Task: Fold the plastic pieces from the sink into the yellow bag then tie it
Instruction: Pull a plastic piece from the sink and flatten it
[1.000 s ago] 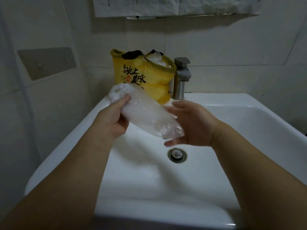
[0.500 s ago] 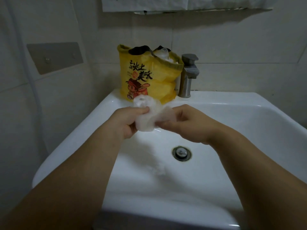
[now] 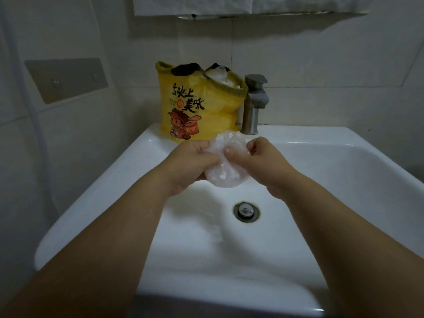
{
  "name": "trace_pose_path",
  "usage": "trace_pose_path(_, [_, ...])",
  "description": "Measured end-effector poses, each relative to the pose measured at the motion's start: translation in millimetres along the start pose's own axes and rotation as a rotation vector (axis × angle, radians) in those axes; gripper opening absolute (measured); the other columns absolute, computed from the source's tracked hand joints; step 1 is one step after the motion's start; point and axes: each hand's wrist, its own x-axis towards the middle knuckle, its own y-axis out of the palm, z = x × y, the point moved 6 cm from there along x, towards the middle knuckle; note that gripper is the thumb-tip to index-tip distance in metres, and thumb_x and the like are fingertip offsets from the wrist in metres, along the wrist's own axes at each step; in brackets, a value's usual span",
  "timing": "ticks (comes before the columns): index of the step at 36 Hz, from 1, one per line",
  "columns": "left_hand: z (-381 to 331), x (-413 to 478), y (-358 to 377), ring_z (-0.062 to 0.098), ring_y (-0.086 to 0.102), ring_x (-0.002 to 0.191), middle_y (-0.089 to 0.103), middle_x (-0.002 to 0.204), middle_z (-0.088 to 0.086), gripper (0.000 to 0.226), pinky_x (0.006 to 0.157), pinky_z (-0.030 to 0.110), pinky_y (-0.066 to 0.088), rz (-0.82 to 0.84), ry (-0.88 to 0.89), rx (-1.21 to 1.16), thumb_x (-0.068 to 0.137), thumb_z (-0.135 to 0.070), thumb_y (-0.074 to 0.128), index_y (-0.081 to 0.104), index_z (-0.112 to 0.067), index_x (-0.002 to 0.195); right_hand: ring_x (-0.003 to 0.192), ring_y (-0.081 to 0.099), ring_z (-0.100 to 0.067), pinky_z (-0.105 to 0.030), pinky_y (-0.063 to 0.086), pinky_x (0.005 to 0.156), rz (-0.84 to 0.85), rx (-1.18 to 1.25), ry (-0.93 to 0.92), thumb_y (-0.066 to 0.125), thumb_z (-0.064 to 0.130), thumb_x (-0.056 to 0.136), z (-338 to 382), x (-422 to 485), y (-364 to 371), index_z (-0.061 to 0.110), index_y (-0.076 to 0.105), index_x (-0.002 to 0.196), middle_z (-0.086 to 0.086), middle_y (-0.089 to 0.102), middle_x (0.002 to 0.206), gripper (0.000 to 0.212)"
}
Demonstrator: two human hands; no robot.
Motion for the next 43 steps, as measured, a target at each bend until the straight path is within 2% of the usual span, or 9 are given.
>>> trace_pose_path(3, [-2.6, -3.2, 5.3, 0.016, 0.068, 0.082, 0.07, 0.088, 0.006, 0.035, 0.067, 0.025, 0.056, 0.157, -0.032, -0.156, 0.068, -0.008, 0.059, 0.067, -0.006, 0.102, 0.096, 0.064, -0.02, -0.036, 0.057, 0.08, 0.04, 0.056, 0.078, 0.078, 0.04, 0.075, -5.1, -0.4, 0.6, 0.011, 0.043, 0.12, -0.006, 0.06, 0.111, 0.064])
trace_pose_path(6, [0.0, -5.2, 7.1, 0.021, 0.07, 0.097, 0.073, 0.104, 0.006, 0.055, 0.083, 0.033, 0.056, 0.195, -0.072, -0.101, 0.061, -0.03, 0.077, 0.067, -0.01, 0.111, 0.093, 0.06, -0.016, -0.033, 0.058, 0.074, 0.055, 0.063, 0.087, 0.075, 0.035, 0.08, -5.3, -3.9, 1.7, 0.015, 0.033, 0.116, 0.003, 0.052, 0.104, 0.058])
trace_pose_path(13, [3.0, 7.3, -13.0, 0.021, 0.071, 0.098, 0.071, 0.112, 0.008, 0.031, 0.082, 0.033, 0.057, -0.288, -0.021, -0.378, 0.094, -0.023, 0.061, 0.061, -0.012, 0.123, 0.119, 0.049, -0.036, -0.041, 0.06, 0.071, 0.147, 0.572, 0.34, 0.08, 0.032, 0.073, -12.8, -8.8, 26.5, 0.016, 0.029, 0.143, -0.015, 0.042, 0.136, 0.088])
trace_pose_path(16, [1.2, 8.2, -17.1, 0.024, 0.068, 0.106, 0.069, 0.118, 0.01, 0.035, 0.092, 0.04, 0.054, -0.281, 0.007, -0.463, 0.094, -0.024, 0.06, 0.058, -0.011, 0.126, 0.102, 0.057, -0.028, -0.041, 0.057, 0.084, 0.301, 0.66, 0.363, 0.067, 0.023, 0.087, -9.0, -13.1, 40.5, 0.01, 0.056, 0.119, -0.013, 0.058, 0.114, 0.036])
trace_pose_path(19, [2.8, 8.8, -20.1, 0.024, 0.066, 0.108, 0.069, 0.116, 0.01, 0.027, 0.094, 0.038, 0.053, -0.284, -0.007, -0.488, 0.092, -0.014, 0.061, 0.06, -0.012, 0.118, 0.08, 0.064, -0.021, -0.031, 0.057, 0.076, 0.227, 0.752, 0.262, 0.056, 0.013, 0.094, -1.4, -8.8, 33.9, 0.009, 0.059, 0.104, -0.01, 0.066, 0.1, 0.011])
trace_pose_path(28, [-6.9, 1.5, -24.4, 0.008, 0.062, 0.057, 0.06, 0.077, 0.004, 0.009, 0.05, 0.017, 0.049, -0.187, 0.004, -0.369, 0.094, -0.007, 0.054, 0.061, -0.011, 0.092, 0.047, 0.056, -0.007, -0.018, 0.05, 0.046, 0.234, 0.778, 0.177, 0.05, -0.004, 0.092, 8.5, -5.4, -0.3, 0.008, 0.061, 0.089, -0.001, 0.061, 0.058, 0.017])
trace_pose_path(32, [-7.8, -0.3, -18.4, 0.011, 0.062, 0.07, 0.06, 0.091, 0.012, 0.011, 0.058, 0.02, 0.055, -0.079, -0.013, -0.305, 0.097, -0.008, 0.05, 0.06, -0.009, 0.099, 0.04, 0.05, -0.005, -0.016, 0.047, 0.041, 0.237, 0.725, 0.171, 0.049, -0.003, 0.093, 10.7, -7.1, -6.8, 0.009, 0.06, 0.086, 0.001, 0.056, 0.05, 0.018])
trace_pose_path(37, [-8.5, -2.0, -8.1, 0.023, 0.063, 0.093, 0.065, 0.104, 0.007, 0.033, 0.065, 0.031, 0.059, 0.056, -0.074, -0.462, 0.09, -0.038, 0.055, 0.063, -0.016, 0.113, 0.043, 0.047, -0.008, -0.017, 0.045, 0.041, 0.267, 0.629, 0.177, 0.049, -0.002, 0.093, 8.0, -9.6, 1.0, 0.008, 0.06, 0.085, -0.001, 0.053, 0.054, 0.017])
trace_pose_path(43, [-6.6, -0.2, -15.7, 0.008, 0.062, 0.071, 0.067, 0.088, 0.001, 0.017, 0.053, 0.016, 0.05, -0.08, 0.004, -0.189, 0.087, -0.004, 0.062, 0.067, -0.009, 0.103, 0.041, 0.045, -0.01, -0.018, 0.045, 0.04, 0.292, 0.611, 0.182, 0.048, -0.004, 0.092, 7.3, -8.0, 1.2, 0.008, 0.06, 0.086, -0.004, 0.049, 0.055, 0.018])
